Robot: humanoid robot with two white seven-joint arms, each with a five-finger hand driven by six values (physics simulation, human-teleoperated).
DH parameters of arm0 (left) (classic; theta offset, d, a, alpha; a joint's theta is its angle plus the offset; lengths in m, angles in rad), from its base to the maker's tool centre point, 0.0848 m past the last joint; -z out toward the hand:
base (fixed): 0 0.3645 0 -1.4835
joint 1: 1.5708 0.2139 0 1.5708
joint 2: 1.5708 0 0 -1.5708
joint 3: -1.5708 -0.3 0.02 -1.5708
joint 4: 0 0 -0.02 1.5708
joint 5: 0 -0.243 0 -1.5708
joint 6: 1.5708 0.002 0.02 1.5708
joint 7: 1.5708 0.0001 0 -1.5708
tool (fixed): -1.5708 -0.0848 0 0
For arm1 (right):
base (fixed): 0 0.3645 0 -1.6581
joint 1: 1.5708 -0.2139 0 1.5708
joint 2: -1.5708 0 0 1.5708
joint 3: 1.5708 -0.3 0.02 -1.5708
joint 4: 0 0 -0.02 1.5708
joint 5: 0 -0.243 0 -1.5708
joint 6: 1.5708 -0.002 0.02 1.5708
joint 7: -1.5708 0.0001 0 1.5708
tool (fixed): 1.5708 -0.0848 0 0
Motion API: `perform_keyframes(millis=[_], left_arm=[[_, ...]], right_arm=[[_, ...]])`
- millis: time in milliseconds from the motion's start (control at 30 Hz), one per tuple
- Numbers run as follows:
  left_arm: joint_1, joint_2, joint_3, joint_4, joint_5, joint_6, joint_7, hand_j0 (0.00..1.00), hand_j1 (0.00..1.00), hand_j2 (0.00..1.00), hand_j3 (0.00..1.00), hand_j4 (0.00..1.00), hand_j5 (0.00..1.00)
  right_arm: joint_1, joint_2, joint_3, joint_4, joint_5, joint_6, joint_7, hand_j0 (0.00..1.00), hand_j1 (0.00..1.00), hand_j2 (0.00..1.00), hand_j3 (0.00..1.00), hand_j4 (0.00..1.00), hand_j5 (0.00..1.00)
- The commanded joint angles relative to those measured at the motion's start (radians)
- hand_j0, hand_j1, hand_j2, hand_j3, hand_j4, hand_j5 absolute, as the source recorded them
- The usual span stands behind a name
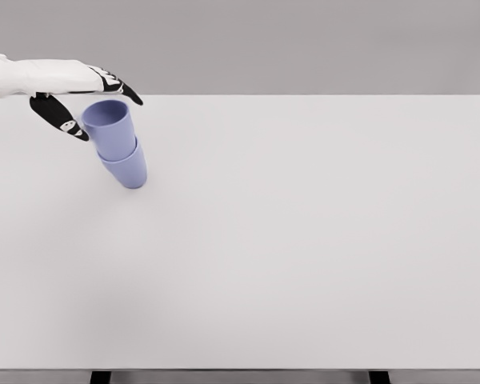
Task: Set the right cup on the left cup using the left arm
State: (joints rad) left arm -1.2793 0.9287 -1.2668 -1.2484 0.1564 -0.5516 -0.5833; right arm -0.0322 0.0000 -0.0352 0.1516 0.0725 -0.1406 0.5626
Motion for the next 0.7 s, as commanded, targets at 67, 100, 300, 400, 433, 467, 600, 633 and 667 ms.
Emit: perform_keyframes(millis=[67,100,300,400,433,467,600,633,667], left_arm=[[-0.003,0.002,0.012,-0.023,0.018,0.001,0.0,1.0,1.0,1.0,1.0,1.0,1.0],[-0.008,0.016,0.015,-0.051,0.025,0.001,0.0,1.0,1.0,1.0,1.0,1.0,1.0],[-0.023,0.341,0.075,-0.454,0.264,-0.007,-0.001,1.0,1.0,1.0,1.0,1.0,1.0],[0.003,0.375,0.083,-0.517,0.318,-0.059,-0.001,1.0,1.0,1.0,1.0,1.0,1.0],[0.04,0.365,0.084,-0.517,0.316,-0.059,-0.001,1.0,1.0,1.0,1.0,1.0,1.0],[0.055,0.355,0.087,-0.517,0.318,-0.059,0.0,1.0,1.0,1.0,1.0,1.0,1.0],[0.112,0.236,0.087,-0.517,0.316,-0.059,0.002,1.0,1.0,1.0,1.0,1.0,1.0],[0.129,0.194,0.087,-0.517,0.316,-0.059,0.002,1.0,1.0,1.0,1.0,1.0,1.0],[0.137,0.185,0.087,-0.517,0.316,-0.059,0.002,1.0,1.0,1.0,1.0,1.0,1.0]], right_arm=[[0.002,0.0,0.0,0.0,0.001,-0.001,0.0,1.0,1.0,1.0,1.0,1.0,1.0],[0.002,0.0,0.0,0.0,0.001,-0.001,0.0,1.0,1.0,1.0,1.0,1.0,1.0],[0.0,0.0,0.0,0.0,0.001,-0.001,0.0,1.0,1.0,1.0,1.0,1.0,1.0],[0.002,0.0,0.0,0.0,0.001,-0.001,0.0,1.0,1.0,1.0,1.0,1.0,1.0],[0.002,0.0,0.0,0.0,0.001,-0.001,0.0,1.0,1.0,1.0,1.0,1.0,1.0],[0.002,0.0,0.0,0.0,0.001,-0.001,0.0,1.0,1.0,1.0,1.0,1.0,1.0],[0.002,0.0,0.0,0.0,0.001,-0.001,0.0,1.0,1.0,1.0,1.0,1.0,1.0],[0.0,0.0,0.0,0.0,0.001,-0.001,0.0,1.0,1.0,1.0,1.0,1.0,1.0],[0.0,0.0,0.0,0.0,0.001,-0.001,0.0,1.0,1.0,1.0,1.0,1.0,1.0]])
